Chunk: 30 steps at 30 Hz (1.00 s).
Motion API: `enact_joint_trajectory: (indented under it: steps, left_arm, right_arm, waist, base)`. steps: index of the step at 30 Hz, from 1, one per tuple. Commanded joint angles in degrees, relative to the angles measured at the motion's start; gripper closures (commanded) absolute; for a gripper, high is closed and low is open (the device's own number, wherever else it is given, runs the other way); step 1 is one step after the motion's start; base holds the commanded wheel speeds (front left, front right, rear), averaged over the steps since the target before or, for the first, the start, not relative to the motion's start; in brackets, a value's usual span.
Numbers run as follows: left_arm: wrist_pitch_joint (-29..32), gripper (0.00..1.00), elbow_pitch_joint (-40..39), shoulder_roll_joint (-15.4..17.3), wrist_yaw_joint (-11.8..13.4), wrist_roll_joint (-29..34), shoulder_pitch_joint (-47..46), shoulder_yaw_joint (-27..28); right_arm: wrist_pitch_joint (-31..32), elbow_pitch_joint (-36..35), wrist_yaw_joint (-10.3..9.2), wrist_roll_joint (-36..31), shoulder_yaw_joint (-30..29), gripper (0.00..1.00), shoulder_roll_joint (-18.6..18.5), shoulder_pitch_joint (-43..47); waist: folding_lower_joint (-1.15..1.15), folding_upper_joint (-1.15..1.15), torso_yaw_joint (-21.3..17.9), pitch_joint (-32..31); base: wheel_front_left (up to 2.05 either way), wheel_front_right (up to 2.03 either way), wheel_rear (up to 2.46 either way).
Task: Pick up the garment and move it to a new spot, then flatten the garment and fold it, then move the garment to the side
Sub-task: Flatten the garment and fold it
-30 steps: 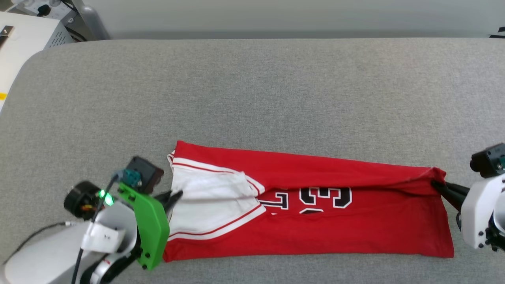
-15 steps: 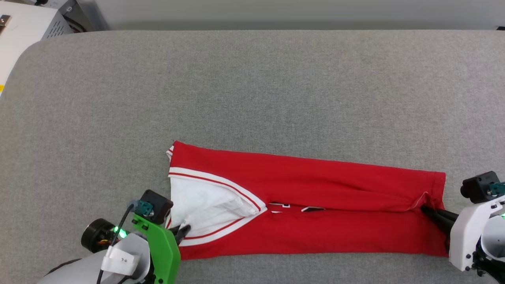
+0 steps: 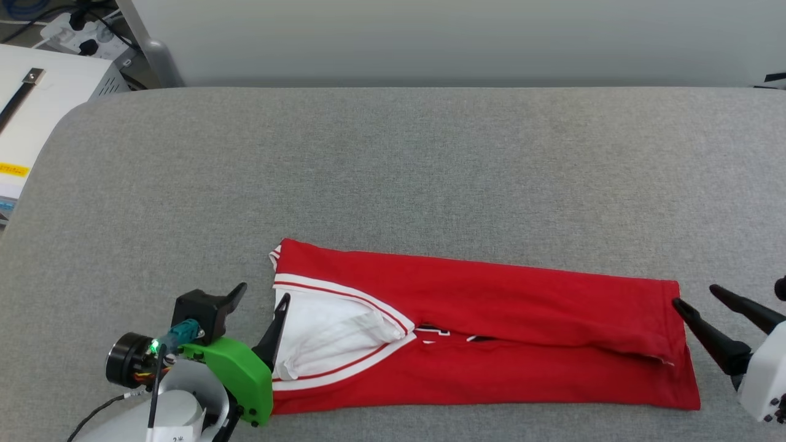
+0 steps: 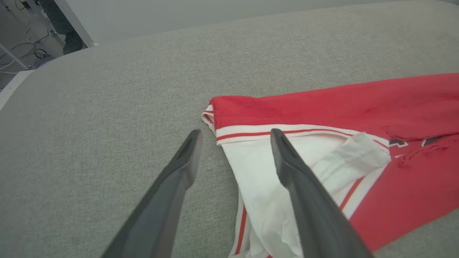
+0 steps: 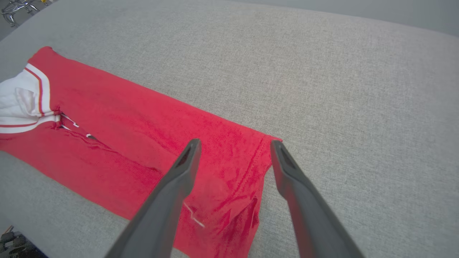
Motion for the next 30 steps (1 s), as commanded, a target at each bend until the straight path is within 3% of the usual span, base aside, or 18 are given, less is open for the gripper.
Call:
enact_joint_trajectory:
  steps: [1,8,14,22,30]
  left_arm:
    - [-0.87,0.00,-0.12,-0.59,1.19,1.17,1.25,1.28]
    - [-1.78,0.00,-3.18,-3.65,7.13,11.13,5.47,12.70]
    - [-1.79,0.00,-6.23,-8.00,8.70,21.59,11.50,23.75]
    - [-1.80,0.00,-7.52,-15.35,4.37,32.18,16.91,34.45]
    - [-1.80,0.00,-7.99,-22.83,0.63,40.01,19.83,44.00]
  right_arm:
    - [0.45,-1.50,-0.03,-0.62,-1.83,0.00,-0.51,1.31]
    - [6.32,-8.88,-0.03,-2.53,-13.16,0.00,-0.96,5.44]
    - [17.20,-9.64,-0.03,0.34,-19.41,0.00,-0.25,7.26]
    - [27.92,-4.33,-0.03,4.07,-19.28,0.00,1.96,5.66]
    - [28.21,0.03,-0.03,4.49,-15.55,0.00,4.58,3.26]
  waist:
    - [0.00,0.00,0.02,-0.58]
    - [0.00,0.00,0.49,-0.37]
    - [0.00,0.00,1.19,1.10]
    - [0.00,0.00,3.37,4.11]
    - [0.00,0.00,5.92,7.75]
  base:
    - [0.00,0.00,0.00]
    - [0.00,0.00,0.00]
    - [0.00,0.00,0.00]
    - [0.00,0.00,0.00]
    - [0.00,0.00,0.00]
